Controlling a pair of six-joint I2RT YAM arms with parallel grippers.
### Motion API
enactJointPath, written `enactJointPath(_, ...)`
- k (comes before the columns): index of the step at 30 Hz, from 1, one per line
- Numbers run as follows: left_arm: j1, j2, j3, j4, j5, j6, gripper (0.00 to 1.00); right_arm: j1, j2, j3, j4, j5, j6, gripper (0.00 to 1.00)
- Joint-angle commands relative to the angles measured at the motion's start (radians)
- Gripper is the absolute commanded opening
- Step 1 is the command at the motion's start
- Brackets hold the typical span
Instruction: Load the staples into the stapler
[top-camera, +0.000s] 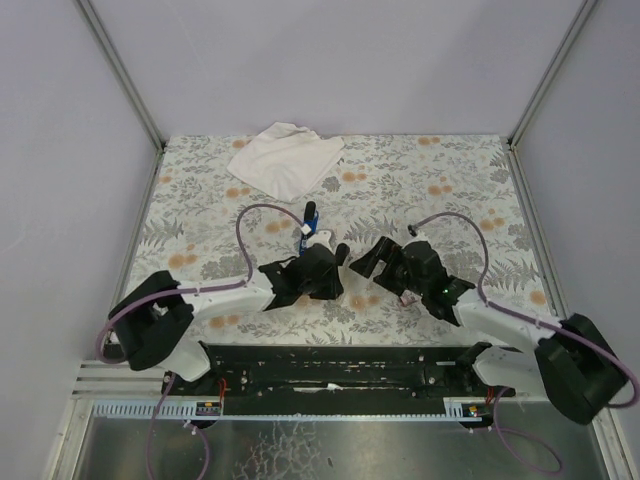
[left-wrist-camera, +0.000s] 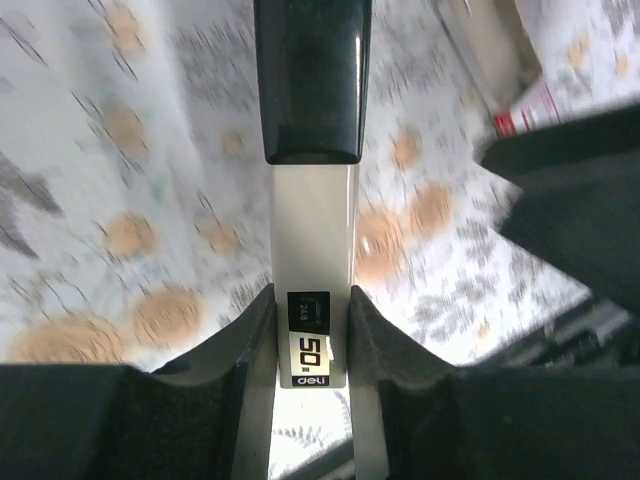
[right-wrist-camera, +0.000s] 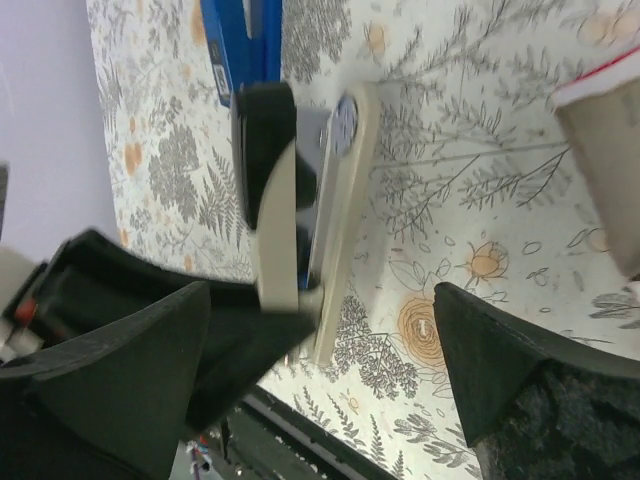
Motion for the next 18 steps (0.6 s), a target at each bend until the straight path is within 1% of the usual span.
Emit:
enactJointPath(1, 0.065, 0.088, 0.132, 0.034, -0.168, 0.082, 0.0, 0.005, -0.125, 0.088, -0.249, 0.214, -0.187, 0.99)
enactJointPath(3, 0.089, 0.142, 0.177, 0.048, -0.221, 0.121, 0.0, 0.003, -0.166, 0.104, -0.31, 0.265, -0.234, 0.99)
enactJointPath(8, 0.163, 0.286, 0.295, 0.045, -0.222, 0.197, 0.0, 0.003, -0.237, 0.116, -0.383, 0.338, -0.299, 0.99)
enactJointPath(9, 0.176, 0.304, 0.309, 0.045, -0.215, 0.205, 0.06, 0.003, -0.242, 0.117, -0.388, 0.341, -0.31, 0.99)
enactJointPath(10, 0.187, 0.32, 0.32, 0.045, -0.203, 0.212, 0.15, 0.003, -0.247, 0.118, -0.392, 0.342, -0.321, 0.99)
enactJointPath(11, 0.196, 0.327, 0.327, 0.047, -0.191, 0.219, 0.23, 0.003, -0.248, 0.12, -0.395, 0.343, -0.334, 0.99)
enactJointPath(15, 0.205, 0.303, 0.323, 0.072, -0.139, 0.262, 0.66, 0.002, -0.228, 0.15, -0.409, 0.338, -0.407, 0.99)
enactJointPath(16, 0.205, 0.29, 0.318, 0.084, -0.121, 0.275, 0.74, 0.003, -0.215, 0.166, -0.413, 0.333, -0.433, 0.99)
enactJointPath(18, 0.207, 0.261, 0.311, 0.105, -0.084, 0.308, 0.84, 0.002, -0.184, 0.204, -0.419, 0.321, -0.492, 0.99)
